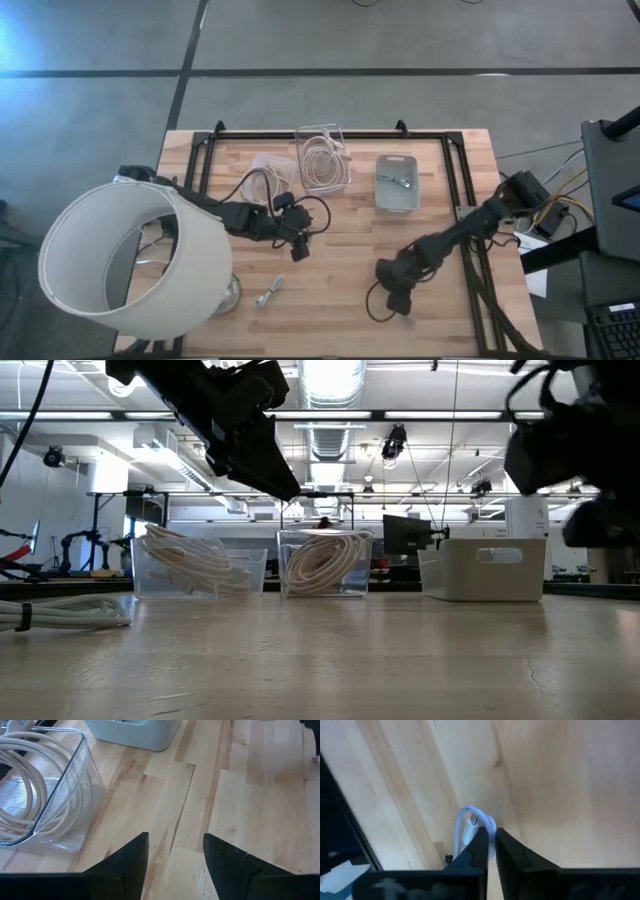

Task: Pick & Place USB Port
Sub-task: Put the purple USB cable into the gray bin

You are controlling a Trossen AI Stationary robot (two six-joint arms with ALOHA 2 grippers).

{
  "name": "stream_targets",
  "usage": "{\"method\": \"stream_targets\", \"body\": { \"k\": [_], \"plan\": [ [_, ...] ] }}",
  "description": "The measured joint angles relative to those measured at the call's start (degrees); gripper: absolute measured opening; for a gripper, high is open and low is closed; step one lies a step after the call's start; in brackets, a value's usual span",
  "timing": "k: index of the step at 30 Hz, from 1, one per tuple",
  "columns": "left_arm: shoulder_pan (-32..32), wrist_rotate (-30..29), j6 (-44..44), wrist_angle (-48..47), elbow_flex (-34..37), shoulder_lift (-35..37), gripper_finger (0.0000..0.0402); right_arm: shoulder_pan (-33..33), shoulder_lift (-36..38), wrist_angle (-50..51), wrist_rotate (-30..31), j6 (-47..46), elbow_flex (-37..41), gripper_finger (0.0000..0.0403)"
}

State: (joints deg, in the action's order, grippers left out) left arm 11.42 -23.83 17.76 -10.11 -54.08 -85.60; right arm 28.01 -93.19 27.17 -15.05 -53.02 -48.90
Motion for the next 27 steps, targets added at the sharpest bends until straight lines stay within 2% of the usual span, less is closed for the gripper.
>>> {"method": "stream_targets", "body": {
  "k": [5, 7, 13, 18, 21, 23, 25, 27],
  "plan": [
    [0.0, 0.0, 0.4, 0.0, 0.0, 0.0, 0.0193, -4.7, 6.8, 6.4, 0.9, 6.8, 0.0, 0.0015],
    [0.0, 0.0, 0.4, 0.1, 0.0, 0.0, 0.0193, -7.2, 10.6, 10.3, 3.9, 10.1, -0.1, 0.0014],
    [0.0, -1.2, 0.4, 0.2, 0.1, 0.0, 0.0193, -13.8, 22.3, 21.9, 19.3, 29.6, -2.9, 0.0014],
    [-0.1, -1.3, 0.4, 0.2, 0.1, 0.0, 0.0193, -17.7, 28.9, 23.1, 33.5, 49.4, -7.2, 0.0014],
    [-0.1, -1.3, 0.4, 0.2, 0.1, 0.0, 0.0193, -19.7, 30.6, 23.0, 42.9, 64.1, -9.6, 0.0013],
    [-0.1, -1.3, 0.4, 0.2, 0.1, 0.0, 0.0193, -21.9, 30.8, 23.0, 48.5, 70.4, -10.7, 0.0013],
    [-0.1, -1.3, 0.4, 0.2, 0.1, 0.0, 0.0193, -25.0, 30.3, 23.0, 50.5, 73.0, -11.6, 0.0013],
    [-0.1, -1.3, 0.4, 0.2, 0.1, 0.0, 0.0193, -28.5, 29.4, 23.0, 49.9, 72.7, -12.1, 0.0013]
  ]
}}
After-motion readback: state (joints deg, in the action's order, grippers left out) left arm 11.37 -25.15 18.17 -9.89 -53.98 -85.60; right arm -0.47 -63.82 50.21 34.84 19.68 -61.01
